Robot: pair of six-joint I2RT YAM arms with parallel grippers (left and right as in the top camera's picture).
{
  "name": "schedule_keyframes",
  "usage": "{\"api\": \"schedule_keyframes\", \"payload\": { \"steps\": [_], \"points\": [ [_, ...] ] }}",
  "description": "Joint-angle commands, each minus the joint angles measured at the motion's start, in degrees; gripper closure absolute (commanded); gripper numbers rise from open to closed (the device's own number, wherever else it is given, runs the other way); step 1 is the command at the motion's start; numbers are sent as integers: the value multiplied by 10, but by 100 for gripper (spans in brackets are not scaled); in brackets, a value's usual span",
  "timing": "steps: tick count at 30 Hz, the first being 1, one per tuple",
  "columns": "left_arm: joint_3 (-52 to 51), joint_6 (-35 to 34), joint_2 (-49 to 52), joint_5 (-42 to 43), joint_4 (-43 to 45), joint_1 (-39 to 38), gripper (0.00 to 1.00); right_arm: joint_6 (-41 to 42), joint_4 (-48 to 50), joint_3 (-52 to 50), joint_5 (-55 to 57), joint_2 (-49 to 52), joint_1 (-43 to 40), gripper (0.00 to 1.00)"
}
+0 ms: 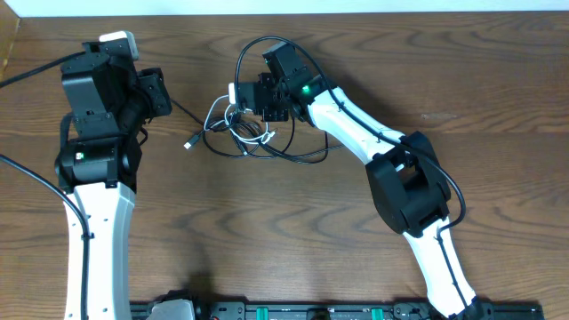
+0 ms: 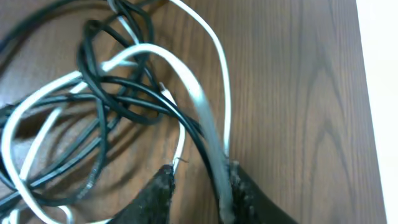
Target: Untangle cables
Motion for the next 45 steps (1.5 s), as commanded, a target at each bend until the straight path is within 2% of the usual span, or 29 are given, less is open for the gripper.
{"api": "schedule_keyframes", "payload": {
  "steps": [1, 5, 11, 16, 20, 27, 36, 45],
  "points": [
    [16, 10, -5, 3, 0, 2, 57, 21, -1, 10, 51, 2, 9, 88],
    [16, 9, -5, 3, 0, 2, 57, 23, 2, 10, 57, 2, 9, 99],
    [15, 10, -1, 3, -2, 0, 57, 47, 14, 16, 57, -1, 9, 99],
    [10, 10, 31, 3, -10, -16, 58, 68, -2, 67, 74, -2, 7, 99],
    [10, 10, 73, 3, -14, -42, 72, 68, -52, 132, 86, -2, -2, 99],
    [10, 7, 97, 0, 2, -64, 71, 86, -119, 230, 91, -2, -34, 99],
    [10, -8, 124, 3, 19, -75, 66, 97, -182, 334, 91, -5, -61, 99],
    [10, -26, 208, -23, 96, -151, 66, 98, -240, 407, 91, -5, -50, 99]
  ]
}}
